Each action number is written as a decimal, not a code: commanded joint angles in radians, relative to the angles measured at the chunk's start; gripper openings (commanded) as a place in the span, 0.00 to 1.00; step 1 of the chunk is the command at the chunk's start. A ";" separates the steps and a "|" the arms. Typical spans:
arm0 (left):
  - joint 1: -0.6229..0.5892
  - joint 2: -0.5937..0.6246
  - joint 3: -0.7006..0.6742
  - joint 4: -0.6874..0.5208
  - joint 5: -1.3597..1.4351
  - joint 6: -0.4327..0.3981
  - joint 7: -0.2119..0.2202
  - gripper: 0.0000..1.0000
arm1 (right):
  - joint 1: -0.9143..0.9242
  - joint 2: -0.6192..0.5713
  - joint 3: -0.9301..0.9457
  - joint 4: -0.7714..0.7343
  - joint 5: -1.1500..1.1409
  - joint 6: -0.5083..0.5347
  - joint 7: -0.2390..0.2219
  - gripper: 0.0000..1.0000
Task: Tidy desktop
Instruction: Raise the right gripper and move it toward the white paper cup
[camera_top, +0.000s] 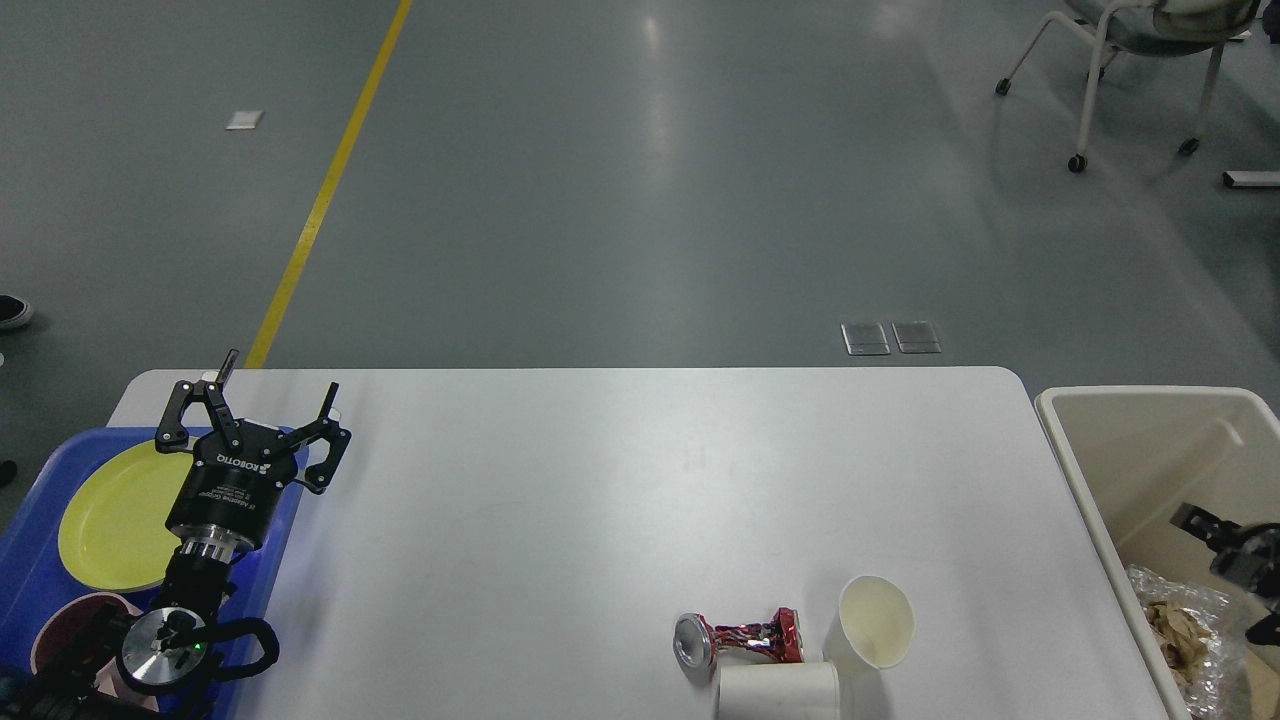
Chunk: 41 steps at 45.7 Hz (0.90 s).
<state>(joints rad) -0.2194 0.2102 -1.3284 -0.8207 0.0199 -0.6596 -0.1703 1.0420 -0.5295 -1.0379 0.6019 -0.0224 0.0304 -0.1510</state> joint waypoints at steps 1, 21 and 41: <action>0.000 0.000 0.000 0.000 0.000 0.000 0.000 0.96 | 0.235 -0.007 -0.106 0.160 -0.011 0.175 -0.007 1.00; 0.000 0.000 0.000 0.000 0.000 0.000 0.000 0.96 | 0.969 0.149 -0.271 0.544 0.004 0.641 -0.047 1.00; 0.000 0.000 0.000 0.000 0.000 0.000 0.000 0.96 | 1.524 0.275 -0.261 1.001 0.104 0.844 -0.047 1.00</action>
<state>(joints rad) -0.2193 0.2101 -1.3284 -0.8207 0.0199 -0.6596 -0.1703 2.4598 -0.2652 -1.2974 1.4979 0.0574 0.8815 -0.1979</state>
